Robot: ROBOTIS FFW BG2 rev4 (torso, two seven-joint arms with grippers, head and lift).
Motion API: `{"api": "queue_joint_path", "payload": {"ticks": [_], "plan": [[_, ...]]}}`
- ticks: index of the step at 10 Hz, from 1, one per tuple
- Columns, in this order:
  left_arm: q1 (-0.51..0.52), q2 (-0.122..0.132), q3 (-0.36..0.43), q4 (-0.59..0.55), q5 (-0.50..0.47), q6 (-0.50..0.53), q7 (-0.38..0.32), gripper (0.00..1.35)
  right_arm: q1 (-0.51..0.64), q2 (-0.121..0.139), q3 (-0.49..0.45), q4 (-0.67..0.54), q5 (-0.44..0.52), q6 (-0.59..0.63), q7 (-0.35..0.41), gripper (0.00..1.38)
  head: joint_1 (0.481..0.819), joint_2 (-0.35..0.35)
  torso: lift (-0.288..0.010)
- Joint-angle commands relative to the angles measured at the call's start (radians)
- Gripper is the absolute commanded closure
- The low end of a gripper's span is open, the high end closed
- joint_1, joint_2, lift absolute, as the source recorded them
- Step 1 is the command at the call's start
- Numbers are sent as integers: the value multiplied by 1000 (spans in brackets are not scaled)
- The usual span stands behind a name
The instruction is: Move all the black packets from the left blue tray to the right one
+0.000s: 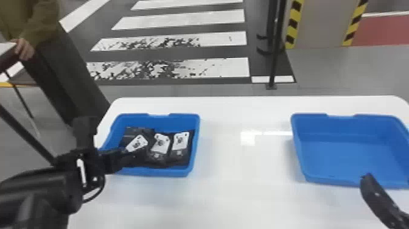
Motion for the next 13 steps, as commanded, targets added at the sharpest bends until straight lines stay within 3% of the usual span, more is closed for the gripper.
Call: {"api": "queue_joint_path", "payload": {"ticks": [1,5,6,8,10,11,13], "plan": [[-16,0,0,3,-16,33,13,168,-1,-1,0,1,-3,0,0,156,695,158,-140],[-105,25,-38,130,-10,42,13,177,-6,0,4,6,-5,0,0,156,695,165,-140],[-105,26,-38,135,-8,62,13,240,-6,0,4,9,-5,0,0,156,695,160,-140],[-102,30,-32,135,-10,126,10,797,-6,0,4,9,-9,0,0,156,695,158,-140],[-90,31,-16,130,-4,118,-7,1213,-6,-1,4,11,-15,0,0,156,695,162,-140],[-78,34,-14,123,-4,99,-18,1208,-6,-1,4,11,-21,0,0,156,695,165,-140],[-9,28,20,-17,12,126,-21,1208,-3,-1,4,11,-21,0,0,156,695,169,-140]]}}
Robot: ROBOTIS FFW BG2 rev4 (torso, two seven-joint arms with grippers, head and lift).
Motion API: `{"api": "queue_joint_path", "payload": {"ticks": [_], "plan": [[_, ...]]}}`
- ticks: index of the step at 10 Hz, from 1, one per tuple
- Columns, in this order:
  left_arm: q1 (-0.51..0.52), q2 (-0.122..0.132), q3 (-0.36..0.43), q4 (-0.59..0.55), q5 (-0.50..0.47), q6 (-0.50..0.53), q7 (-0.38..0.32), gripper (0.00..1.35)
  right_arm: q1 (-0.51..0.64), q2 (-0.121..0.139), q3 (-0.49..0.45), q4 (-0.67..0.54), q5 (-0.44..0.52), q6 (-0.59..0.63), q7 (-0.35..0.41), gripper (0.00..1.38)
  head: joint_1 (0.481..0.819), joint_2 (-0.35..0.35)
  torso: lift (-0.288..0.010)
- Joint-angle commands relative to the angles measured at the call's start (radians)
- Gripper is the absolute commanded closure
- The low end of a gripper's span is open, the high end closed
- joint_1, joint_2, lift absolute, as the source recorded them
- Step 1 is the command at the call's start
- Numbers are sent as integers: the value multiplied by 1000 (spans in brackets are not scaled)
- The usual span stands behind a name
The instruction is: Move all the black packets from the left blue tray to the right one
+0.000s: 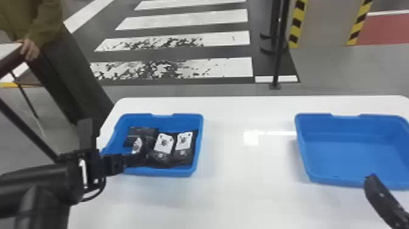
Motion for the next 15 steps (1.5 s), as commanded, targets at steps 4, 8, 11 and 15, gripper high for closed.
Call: {"api": "queue_joint_path", "payload": {"ticks": [4,8,11,15], "plan": [[152,-6,30,-361,143,61,-11,1208,-4,-8,14,-22,-2,0,2,156,695,163,-140],[177,-6,-120,-474,260,5,-19,1208,-88,-54,118,-61,-2,29,23,151,695,110,-140],[167,-6,-249,-481,296,-32,-16,1208,-171,-55,154,-76,-4,81,68,150,695,32,-140],[115,5,-399,-481,368,-81,-11,1208,-269,-67,235,-64,14,145,110,148,695,-34,-140]]}}
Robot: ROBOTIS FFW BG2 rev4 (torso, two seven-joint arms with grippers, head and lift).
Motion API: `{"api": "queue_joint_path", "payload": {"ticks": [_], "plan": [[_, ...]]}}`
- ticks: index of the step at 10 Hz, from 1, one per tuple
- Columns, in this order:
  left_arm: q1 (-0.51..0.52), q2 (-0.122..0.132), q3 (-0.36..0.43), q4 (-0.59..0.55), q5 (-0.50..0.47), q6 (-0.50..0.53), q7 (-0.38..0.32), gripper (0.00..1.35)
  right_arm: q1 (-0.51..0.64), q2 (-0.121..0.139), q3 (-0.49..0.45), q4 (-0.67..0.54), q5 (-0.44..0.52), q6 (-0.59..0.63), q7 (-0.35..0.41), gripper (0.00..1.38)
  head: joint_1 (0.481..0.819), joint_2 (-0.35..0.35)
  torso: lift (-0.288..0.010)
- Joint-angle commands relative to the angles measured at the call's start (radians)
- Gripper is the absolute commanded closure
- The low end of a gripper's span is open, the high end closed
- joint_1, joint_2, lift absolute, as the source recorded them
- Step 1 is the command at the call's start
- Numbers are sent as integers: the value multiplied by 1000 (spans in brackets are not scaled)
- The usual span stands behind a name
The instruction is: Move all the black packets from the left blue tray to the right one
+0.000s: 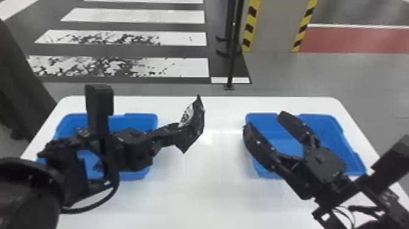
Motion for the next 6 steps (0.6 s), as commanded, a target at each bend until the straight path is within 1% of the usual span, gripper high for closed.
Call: {"api": "queue_joint_path", "payload": {"ticks": [1,3,6], "plan": [[-15,5,-43,0,26,-13,1,1208,-30,-9,35,17,-1,13,7,148,695,-44,-140],[-30,8,-91,-2,56,-30,1,1208,-57,-10,45,36,1,18,12,148,695,-54,-140],[-38,12,-133,-2,89,-33,1,1208,-108,-15,69,73,1,23,17,148,695,-92,-140]]}}
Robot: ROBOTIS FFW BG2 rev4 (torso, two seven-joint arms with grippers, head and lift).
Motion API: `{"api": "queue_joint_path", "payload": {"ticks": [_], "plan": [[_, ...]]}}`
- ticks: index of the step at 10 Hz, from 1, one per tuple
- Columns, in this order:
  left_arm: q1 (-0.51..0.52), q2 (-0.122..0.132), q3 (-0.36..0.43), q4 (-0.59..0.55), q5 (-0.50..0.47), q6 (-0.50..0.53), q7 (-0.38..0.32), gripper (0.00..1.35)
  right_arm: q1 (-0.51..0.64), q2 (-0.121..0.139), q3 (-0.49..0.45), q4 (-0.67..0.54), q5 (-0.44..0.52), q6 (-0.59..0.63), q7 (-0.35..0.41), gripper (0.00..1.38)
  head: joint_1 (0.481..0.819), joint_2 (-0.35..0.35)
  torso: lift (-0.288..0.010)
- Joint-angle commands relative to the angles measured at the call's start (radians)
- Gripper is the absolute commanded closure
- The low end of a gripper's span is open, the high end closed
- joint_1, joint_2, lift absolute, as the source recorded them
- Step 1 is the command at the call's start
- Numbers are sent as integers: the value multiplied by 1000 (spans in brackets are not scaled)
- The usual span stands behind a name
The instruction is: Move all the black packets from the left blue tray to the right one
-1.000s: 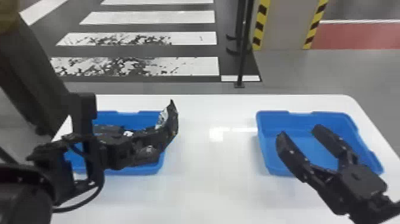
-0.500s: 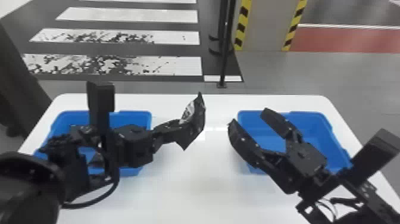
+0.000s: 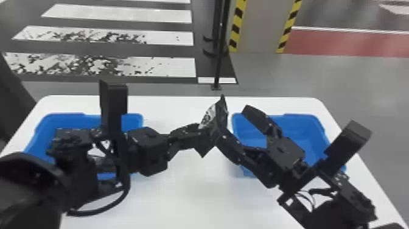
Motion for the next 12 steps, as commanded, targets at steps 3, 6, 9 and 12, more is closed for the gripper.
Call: {"api": "queue_joint_path", "payload": {"ticks": [3,6,9,12], "plan": [[-6,3,-22,0,27,-5,-1,1208,-61,-6,16,56,6,18,13,183,695,-99,-140],[-4,3,-22,0,29,-2,0,1208,-83,-8,16,88,-24,54,44,1288,695,-95,-140],[-2,3,-20,0,33,0,0,1207,-80,-8,18,91,-28,35,50,1279,695,-93,-140],[35,-7,22,0,51,40,25,260,-93,-8,20,98,-54,25,49,1279,695,-88,-140]]}}
